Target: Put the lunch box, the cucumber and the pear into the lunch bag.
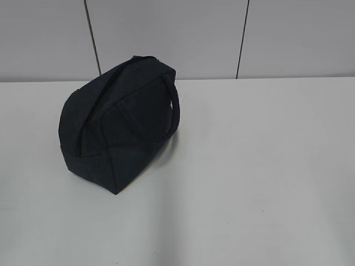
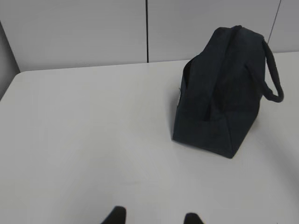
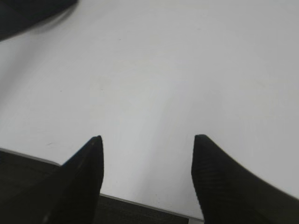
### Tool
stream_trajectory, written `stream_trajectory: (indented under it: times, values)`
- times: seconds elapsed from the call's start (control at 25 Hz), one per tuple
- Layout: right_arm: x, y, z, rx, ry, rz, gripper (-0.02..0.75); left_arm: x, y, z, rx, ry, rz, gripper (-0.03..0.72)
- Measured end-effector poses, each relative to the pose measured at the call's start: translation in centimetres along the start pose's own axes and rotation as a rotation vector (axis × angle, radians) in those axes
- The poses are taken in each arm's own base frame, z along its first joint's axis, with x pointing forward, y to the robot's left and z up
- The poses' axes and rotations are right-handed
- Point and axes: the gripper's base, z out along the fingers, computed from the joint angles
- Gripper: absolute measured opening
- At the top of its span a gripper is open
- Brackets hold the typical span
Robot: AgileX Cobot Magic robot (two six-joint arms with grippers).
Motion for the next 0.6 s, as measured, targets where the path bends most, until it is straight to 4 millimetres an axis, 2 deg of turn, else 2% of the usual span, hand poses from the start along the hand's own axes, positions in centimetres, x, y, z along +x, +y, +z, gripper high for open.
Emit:
stream_trajectory:
  times: [0.16,0.6]
  values:
    - [0.03,-0.02,-0.14,0.103,0.005,0.048,0.463,0.02,-0.03,-0.03,-0.015,-0.002,-0.009,0.237]
    - [0.05,-0.04,-0.17,0.115,0.004,0.052,0.463,0.02,-0.03,-0.03,-0.013,-0.002,-0.008,0.237]
